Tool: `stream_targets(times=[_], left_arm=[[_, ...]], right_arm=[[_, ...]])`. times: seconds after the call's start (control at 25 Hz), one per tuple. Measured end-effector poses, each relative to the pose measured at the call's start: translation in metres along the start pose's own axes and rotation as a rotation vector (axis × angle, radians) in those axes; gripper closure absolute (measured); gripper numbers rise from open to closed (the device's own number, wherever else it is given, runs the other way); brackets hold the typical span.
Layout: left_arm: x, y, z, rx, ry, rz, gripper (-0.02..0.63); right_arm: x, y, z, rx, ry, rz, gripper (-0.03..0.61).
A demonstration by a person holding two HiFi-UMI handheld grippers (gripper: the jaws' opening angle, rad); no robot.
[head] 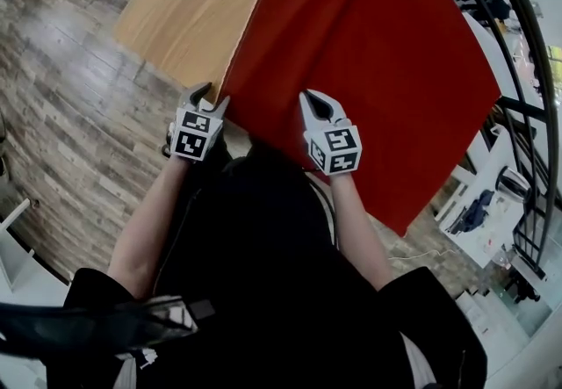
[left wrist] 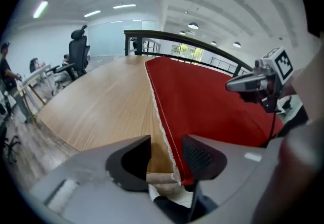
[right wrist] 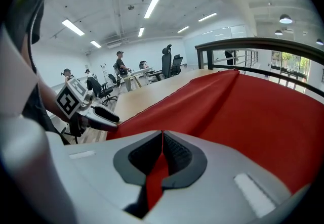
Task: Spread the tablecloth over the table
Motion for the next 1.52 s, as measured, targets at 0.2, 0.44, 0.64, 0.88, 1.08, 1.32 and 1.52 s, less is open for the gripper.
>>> stream_targets(times=[0.2,0.44,0.64,0.88,1.08,1.32,1.52], left_arm=[[0.005,-0.012,-0.018,-0.149,-0.090,0.033,0.547],[-0.006,-0.003,-0.009,-0.109,0.048,0.012,0.600],[-0.030,0.026,0.027,-0.142,0.053,-0.038,0.600],[-0.051,0.037,0.106,-0.191,0.031,-0.089,0.599],[-0.079,0.050,0.176,-0.137,0.003,-0.133,0.600],[-0.105,0.058,0.265,-0.084,-0.070,-0.158,0.600],[-0.106,0.061,0.301,-0.031,-0.160,-0.141,0.598]], right_arm=[[0.009,0.002,-0.008,-0.058,0.011,-0.001,0.565],[0.006,-0.007,-0.007,-0.128,0.020,-0.021,0.565],[0.009,-0.013,0.010,-0.135,0.143,0.036,0.565],[0.002,-0.049,0.059,-0.156,0.190,0.103,0.565],[0.027,-0.068,0.057,0.001,0.167,0.260,0.565],[0.025,-0.076,0.062,0.150,0.109,0.364,0.565],[0.015,-0.091,0.064,0.256,0.038,0.421,0.565]])
Point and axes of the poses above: the fingertips, and each gripper's own axes: y backward along the fingers, z to its left, x out of its underside, the point moved 4 cm from there along y, backward along the fingers, and after that the axes turned 4 degrees about -x, right-handed, at the moved point
